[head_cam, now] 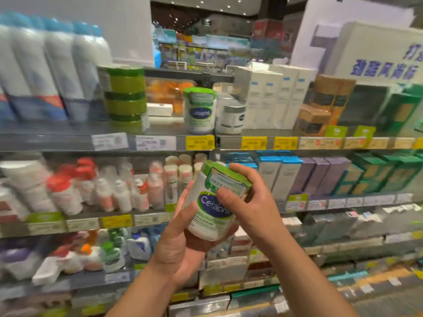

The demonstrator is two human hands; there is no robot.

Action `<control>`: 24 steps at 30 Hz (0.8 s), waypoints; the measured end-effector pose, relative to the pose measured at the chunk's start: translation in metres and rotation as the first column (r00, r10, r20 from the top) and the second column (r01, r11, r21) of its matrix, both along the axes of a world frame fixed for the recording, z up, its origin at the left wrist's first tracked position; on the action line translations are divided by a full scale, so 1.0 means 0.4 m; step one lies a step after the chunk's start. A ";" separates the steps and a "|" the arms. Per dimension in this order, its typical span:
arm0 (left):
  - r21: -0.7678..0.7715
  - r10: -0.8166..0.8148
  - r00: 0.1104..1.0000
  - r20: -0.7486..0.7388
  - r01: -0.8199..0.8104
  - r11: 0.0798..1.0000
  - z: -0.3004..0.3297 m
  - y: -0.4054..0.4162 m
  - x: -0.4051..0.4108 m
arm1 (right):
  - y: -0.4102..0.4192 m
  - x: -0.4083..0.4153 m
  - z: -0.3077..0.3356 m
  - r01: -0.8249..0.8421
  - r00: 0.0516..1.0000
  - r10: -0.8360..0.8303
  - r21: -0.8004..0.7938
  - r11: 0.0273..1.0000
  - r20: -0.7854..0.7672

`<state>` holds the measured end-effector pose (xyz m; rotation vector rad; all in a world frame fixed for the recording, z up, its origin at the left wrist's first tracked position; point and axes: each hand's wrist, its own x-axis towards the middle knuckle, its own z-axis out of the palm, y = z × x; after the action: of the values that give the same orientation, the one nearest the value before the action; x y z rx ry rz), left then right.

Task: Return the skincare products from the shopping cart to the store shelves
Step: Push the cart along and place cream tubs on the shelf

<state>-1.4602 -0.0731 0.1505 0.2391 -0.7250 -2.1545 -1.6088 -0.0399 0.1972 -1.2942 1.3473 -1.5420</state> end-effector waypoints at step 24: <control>-0.076 0.424 0.906 0.009 -0.422 0.904 0.248 -0.301 0.073 | -0.466 0.049 0.406 -0.358 0.780 0.231 -0.111 0.927 -0.581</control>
<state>-1.4311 -0.1935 0.2496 0.3515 -0.6911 -1.7107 -1.5892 -0.2264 0.3598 -2.1120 1.2402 -1.1448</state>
